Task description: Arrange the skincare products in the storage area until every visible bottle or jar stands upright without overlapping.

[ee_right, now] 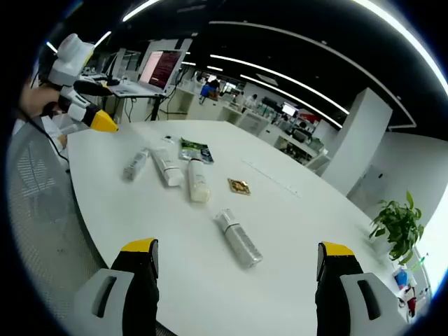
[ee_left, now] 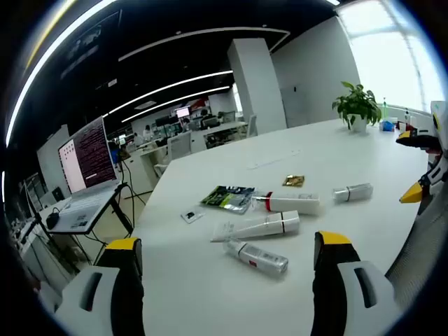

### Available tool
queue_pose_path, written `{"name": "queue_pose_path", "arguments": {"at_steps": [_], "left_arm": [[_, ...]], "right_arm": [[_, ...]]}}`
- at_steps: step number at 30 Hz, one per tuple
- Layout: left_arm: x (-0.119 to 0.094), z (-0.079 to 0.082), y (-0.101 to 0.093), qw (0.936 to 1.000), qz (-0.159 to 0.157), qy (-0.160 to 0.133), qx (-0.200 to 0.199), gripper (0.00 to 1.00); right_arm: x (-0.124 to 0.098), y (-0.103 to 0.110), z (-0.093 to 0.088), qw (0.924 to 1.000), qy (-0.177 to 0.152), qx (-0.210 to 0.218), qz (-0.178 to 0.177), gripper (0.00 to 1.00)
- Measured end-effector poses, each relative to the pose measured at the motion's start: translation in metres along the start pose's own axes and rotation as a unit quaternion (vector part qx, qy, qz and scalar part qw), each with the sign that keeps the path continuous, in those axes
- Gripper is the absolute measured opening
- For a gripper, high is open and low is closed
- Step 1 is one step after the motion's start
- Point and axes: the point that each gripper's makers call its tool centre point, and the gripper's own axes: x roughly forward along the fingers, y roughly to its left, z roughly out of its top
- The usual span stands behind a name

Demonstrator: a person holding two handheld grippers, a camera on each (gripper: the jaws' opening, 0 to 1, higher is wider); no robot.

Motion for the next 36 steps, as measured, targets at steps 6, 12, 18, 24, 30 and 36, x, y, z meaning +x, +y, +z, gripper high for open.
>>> {"name": "queue_pose_path", "arguments": {"at_steps": [6, 12, 18, 24, 30, 36], "left_arm": [[0.0002, 0.0, -0.0007, 1.0, -0.002, 0.001, 0.001, 0.95], [0.0009, 0.0, -0.0018, 1.0, -0.004, 0.002, 0.004, 0.94], [0.0013, 0.0007, -0.0044, 0.9999, -0.007, 0.003, 0.009, 0.93], [0.0016, 0.0004, -0.0068, 0.9999, -0.01, 0.004, 0.012, 0.93], [0.0022, -0.0005, -0.0067, 0.9998, -0.011, 0.005, 0.012, 0.92], [0.0032, -0.0014, -0.0038, 0.9999, -0.011, 0.005, 0.012, 0.92]], "right_arm": [[0.0016, 0.0002, 0.0008, 1.0, -0.002, -0.005, 0.001, 0.98], [0.002, 0.0009, 0.0012, 1.0, -0.003, -0.01, 0.001, 0.97], [0.0003, 0.0009, 0.0015, 1.0, -0.003, -0.007, 0.0, 0.97], [0.0013, 0.0019, 0.0013, 1.0, -0.003, -0.009, 0.003, 0.97], [0.003, 0.0034, 0.0006, 0.9999, 0.0, -0.012, 0.006, 0.96], [0.003, 0.0039, 0.0004, 0.9999, -0.001, -0.015, 0.007, 0.95]]}}
